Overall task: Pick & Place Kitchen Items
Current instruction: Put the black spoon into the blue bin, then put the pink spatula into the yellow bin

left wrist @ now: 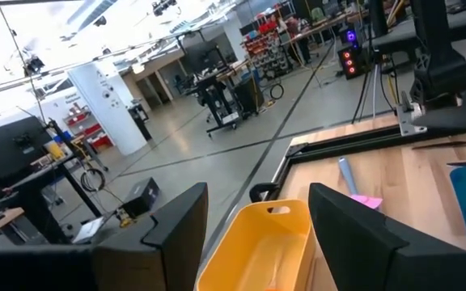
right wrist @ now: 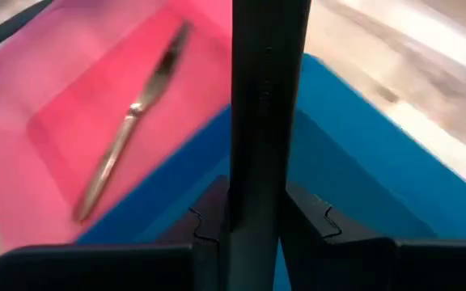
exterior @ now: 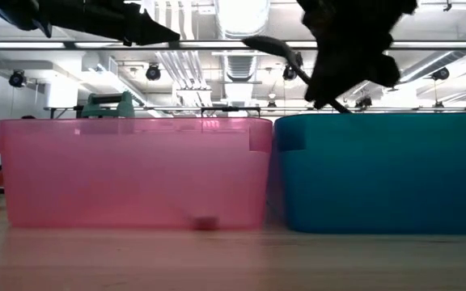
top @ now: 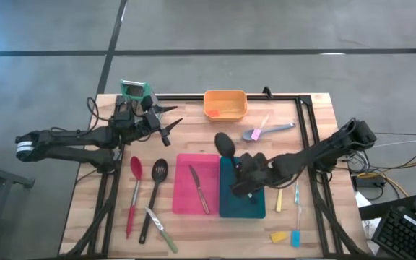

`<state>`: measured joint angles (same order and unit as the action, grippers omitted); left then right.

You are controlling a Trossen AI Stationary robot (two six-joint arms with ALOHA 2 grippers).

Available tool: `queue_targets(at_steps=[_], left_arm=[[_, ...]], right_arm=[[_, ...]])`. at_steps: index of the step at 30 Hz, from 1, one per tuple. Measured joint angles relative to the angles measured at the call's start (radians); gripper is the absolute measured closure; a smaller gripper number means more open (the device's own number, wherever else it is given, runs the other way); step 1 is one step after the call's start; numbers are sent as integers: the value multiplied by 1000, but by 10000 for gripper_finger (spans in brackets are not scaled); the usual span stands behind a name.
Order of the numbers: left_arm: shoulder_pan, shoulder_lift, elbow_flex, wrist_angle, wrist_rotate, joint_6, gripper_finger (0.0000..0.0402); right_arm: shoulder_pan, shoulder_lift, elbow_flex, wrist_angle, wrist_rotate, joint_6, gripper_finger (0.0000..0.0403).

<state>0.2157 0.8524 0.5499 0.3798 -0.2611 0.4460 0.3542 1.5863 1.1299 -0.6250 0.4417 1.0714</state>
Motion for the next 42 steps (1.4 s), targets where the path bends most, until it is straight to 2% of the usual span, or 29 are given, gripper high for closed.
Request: queue_targets(at_steps=[4,9,15,29,31,37,42], left_arm=[[0,0,0,-9,0,-8,182],[0,0,0,-25,0,-14,182],[0,0,0,-32,0,-17,181],[0,0,0,-35,0,-20,182],[0,0,0,-37,0,-20,181],[0,0,0,-37,0,-20,181],[0,0,0,-37,0,-22,181]], right_arm=[[-1,65,90,-32,-26,-51,341],[-1,101,112,-69,-32,-37,341],[-3,92,47,-71,-50,44,341],[-79,97,-72,9,-169,46,341],[-84,97,-76,16,-169,45,324],[-84,97,-71,38,-164,28,222],[-84,84,-17,27,-160,-41,188]])
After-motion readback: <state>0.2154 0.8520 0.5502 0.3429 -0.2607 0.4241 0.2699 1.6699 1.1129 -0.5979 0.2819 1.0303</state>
